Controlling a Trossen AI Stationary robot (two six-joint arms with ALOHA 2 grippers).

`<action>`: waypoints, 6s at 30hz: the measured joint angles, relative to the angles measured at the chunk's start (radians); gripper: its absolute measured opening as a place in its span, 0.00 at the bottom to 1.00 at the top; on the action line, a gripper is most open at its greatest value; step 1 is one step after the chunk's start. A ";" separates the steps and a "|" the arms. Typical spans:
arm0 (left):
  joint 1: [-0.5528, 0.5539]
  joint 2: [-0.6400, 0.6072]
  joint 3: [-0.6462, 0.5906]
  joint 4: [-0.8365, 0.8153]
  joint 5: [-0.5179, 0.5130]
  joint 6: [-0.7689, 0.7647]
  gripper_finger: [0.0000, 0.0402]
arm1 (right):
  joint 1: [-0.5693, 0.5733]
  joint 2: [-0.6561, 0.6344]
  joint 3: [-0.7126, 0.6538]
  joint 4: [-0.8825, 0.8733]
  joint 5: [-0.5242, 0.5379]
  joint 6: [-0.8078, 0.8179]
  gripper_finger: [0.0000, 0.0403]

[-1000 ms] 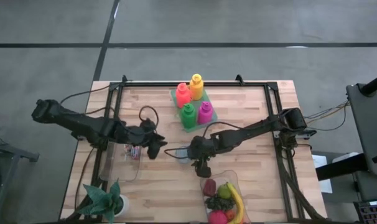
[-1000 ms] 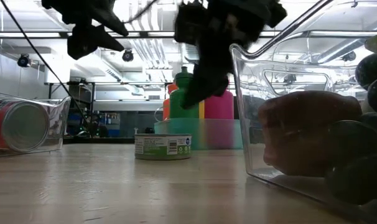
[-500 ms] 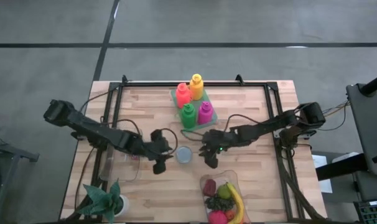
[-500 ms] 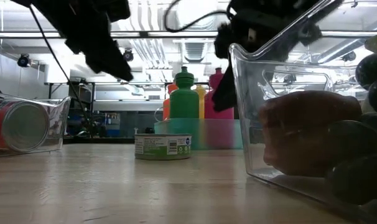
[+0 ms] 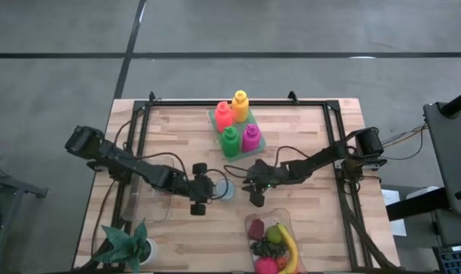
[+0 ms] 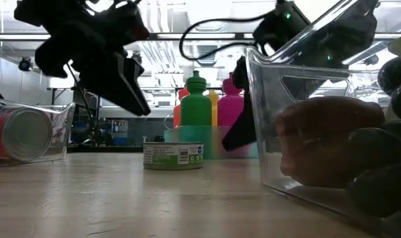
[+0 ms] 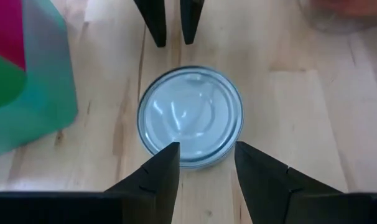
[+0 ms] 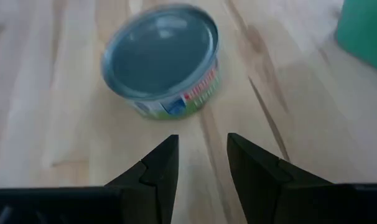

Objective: Pick & Place Food Item
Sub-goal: Put the green and white tuna can into the top transparent bin

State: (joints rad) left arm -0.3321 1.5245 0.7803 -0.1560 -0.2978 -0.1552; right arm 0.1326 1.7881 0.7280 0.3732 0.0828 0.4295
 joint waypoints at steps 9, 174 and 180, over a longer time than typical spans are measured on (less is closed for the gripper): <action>0.001 0.071 0.000 0.002 0.003 -0.005 0.40 | 0.000 0.090 0.001 0.077 -0.001 0.010 0.33; 0.043 0.126 -0.116 0.082 0.028 -0.160 0.40 | 0.000 0.217 0.098 0.164 0.023 -0.047 0.33; 0.044 0.130 -0.108 0.126 0.014 -0.155 0.40 | 0.000 0.217 0.098 0.163 0.023 -0.048 0.33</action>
State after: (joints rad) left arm -0.2882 1.6543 0.6720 -0.0299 -0.2836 -0.3107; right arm 0.1322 2.0048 0.8265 0.5365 0.1055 0.3819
